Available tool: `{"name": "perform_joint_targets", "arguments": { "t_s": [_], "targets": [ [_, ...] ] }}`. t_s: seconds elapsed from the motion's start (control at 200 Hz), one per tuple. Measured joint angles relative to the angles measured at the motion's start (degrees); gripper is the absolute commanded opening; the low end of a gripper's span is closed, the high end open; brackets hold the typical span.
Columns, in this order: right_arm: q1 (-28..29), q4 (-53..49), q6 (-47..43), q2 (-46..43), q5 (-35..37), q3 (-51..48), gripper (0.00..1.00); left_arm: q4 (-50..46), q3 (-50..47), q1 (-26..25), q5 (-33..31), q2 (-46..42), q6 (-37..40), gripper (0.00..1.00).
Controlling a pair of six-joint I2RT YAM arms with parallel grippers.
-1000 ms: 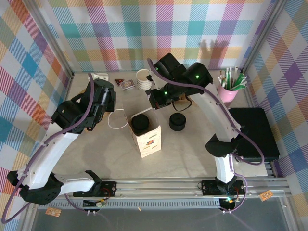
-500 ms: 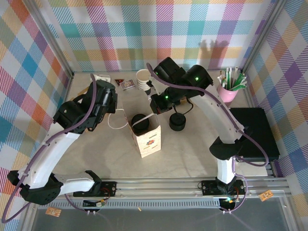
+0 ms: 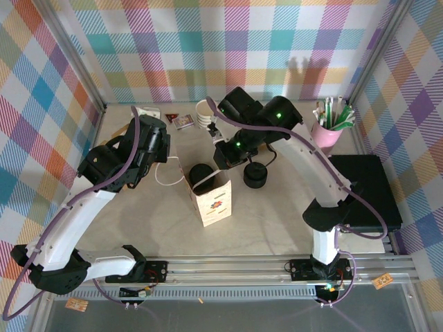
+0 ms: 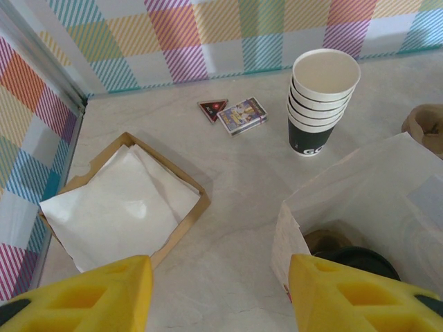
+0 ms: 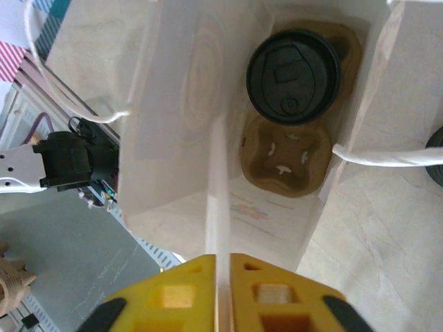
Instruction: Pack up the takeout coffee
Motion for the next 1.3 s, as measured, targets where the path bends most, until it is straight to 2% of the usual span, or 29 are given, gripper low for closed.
{"name": "perform_joint_targets", "arguments": {
  "t_s": [0.025,0.1,0.25,0.325,0.455,0.57,0.67,0.79,0.935,1.075,1.205,1.3],
  "targets": [
    [0.04,-0.02,-0.50,0.17,0.00,0.68,0.34,0.00,-0.02,0.00,0.00,0.00,0.00,0.54],
    [0.09,-0.02,-0.72,0.55,-0.39,2.34,0.39,0.02,-0.07,0.00,-0.02,0.00,0.00,0.54],
    [0.09,-0.02,-0.94,1.49,-1.25,4.35,0.43,0.00,-0.39,0.00,-0.07,-0.11,0.00,0.54],
    [0.09,0.00,-1.01,2.27,-1.03,5.73,0.48,0.02,-0.44,0.00,-0.17,-0.13,0.00,0.54],
    [0.07,0.00,-0.74,4.02,1.73,10.95,0.50,0.26,-0.70,0.00,-0.22,-0.57,0.00,0.54],
    [-1.01,0.85,0.42,2.45,5.29,10.54,0.52,1.42,-0.76,0.00,-0.17,-1.31,0.07,0.55],
    [-3.96,6.21,2.34,-2.64,8.98,4.17,0.54,3.30,-0.76,0.00,0.09,-1.95,0.15,0.55],
    [-10.14,15.30,3.80,-11.21,16.48,-5.88,0.55,6.34,-0.66,0.00,0.81,-1.95,0.33,0.55],
    [-19.30,21.75,4.48,-16.50,22.18,-9.42,0.56,8.70,1.90,0.00,1.95,0.61,1.62,0.56],
    [-25.16,23.12,3.28,-14.58,23.76,-6.47,0.56,9.40,5.46,0.00,0.46,4.76,2.19,0.56],
    [-25.66,23.21,0.39,-8.92,22.34,-1.42,0.56,9.44,6.58,0.42,-3.17,7.30,2.67,0.56],
    [-25.66,23.65,-1.90,-4.81,17.46,0.81,0.55,9.35,6.80,1.99,-5.40,8.81,2.78,0.56]
  ]
}}
